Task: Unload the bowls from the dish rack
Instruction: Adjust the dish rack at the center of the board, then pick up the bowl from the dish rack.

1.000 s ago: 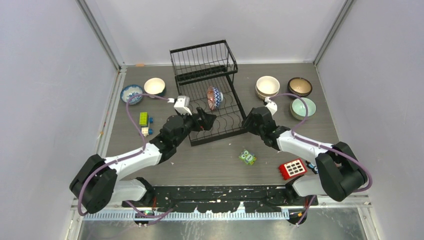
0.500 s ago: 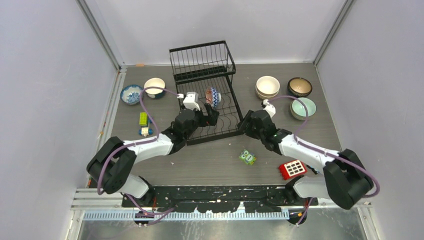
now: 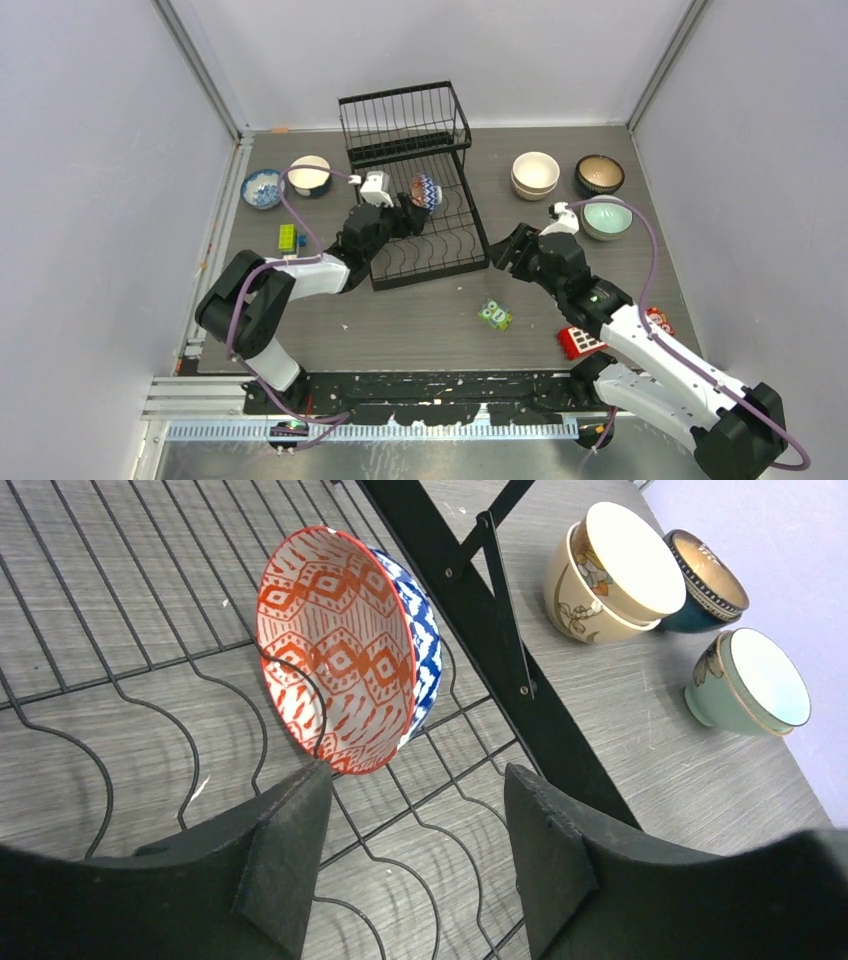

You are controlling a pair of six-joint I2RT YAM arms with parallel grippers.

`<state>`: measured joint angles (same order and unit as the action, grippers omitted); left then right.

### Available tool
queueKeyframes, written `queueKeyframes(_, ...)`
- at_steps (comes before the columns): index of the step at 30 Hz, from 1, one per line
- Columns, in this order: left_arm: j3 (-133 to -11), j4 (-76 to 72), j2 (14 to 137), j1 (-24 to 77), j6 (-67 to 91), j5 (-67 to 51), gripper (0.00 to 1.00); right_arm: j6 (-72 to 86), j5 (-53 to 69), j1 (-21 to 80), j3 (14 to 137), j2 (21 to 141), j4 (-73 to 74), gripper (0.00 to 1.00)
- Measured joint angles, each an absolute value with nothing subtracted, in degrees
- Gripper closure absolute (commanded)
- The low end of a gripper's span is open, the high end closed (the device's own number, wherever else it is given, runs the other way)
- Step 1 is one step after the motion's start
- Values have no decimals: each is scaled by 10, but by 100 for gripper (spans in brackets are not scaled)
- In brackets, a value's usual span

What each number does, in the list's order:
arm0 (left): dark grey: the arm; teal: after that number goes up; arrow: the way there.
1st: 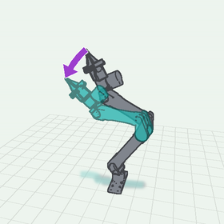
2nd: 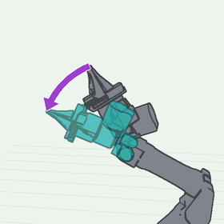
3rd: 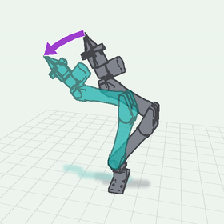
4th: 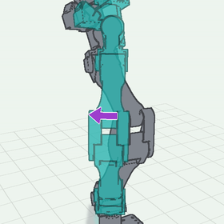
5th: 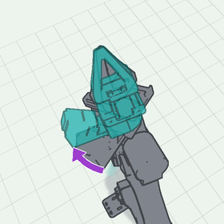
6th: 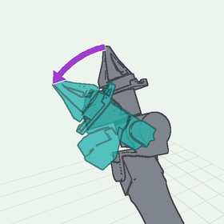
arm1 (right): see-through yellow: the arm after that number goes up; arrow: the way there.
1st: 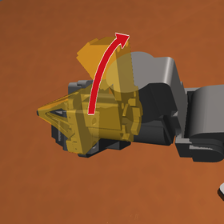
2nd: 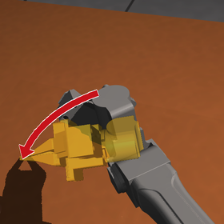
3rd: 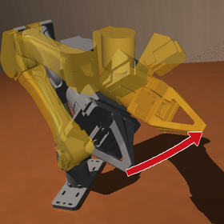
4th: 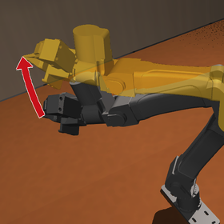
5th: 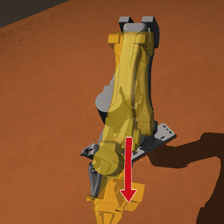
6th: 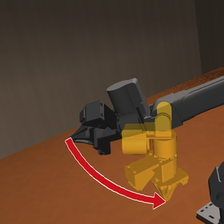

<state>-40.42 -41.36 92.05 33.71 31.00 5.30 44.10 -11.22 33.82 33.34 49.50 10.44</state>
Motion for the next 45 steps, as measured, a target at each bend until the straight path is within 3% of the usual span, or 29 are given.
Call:
queueKeyframes(3, -404, -439, 935, 328, 310, 33, 45, 436, -100, 338, 318, 472, 110, 35)
queueKeyframes(25, -439, -569, 1061, 325, 326, 0, 47, 427, -63, 338, 274, 389, 140, 35)
queueKeyframes(34, -449, -609, 1095, 324, 329, 4, 60, 418, -63, 338, 272, 379, 149, 35)
queueKeyframes(45, -463, -637, 1122, 321, 341, 4, 64, 409, -63, 338, 272, 379, 151, 35)
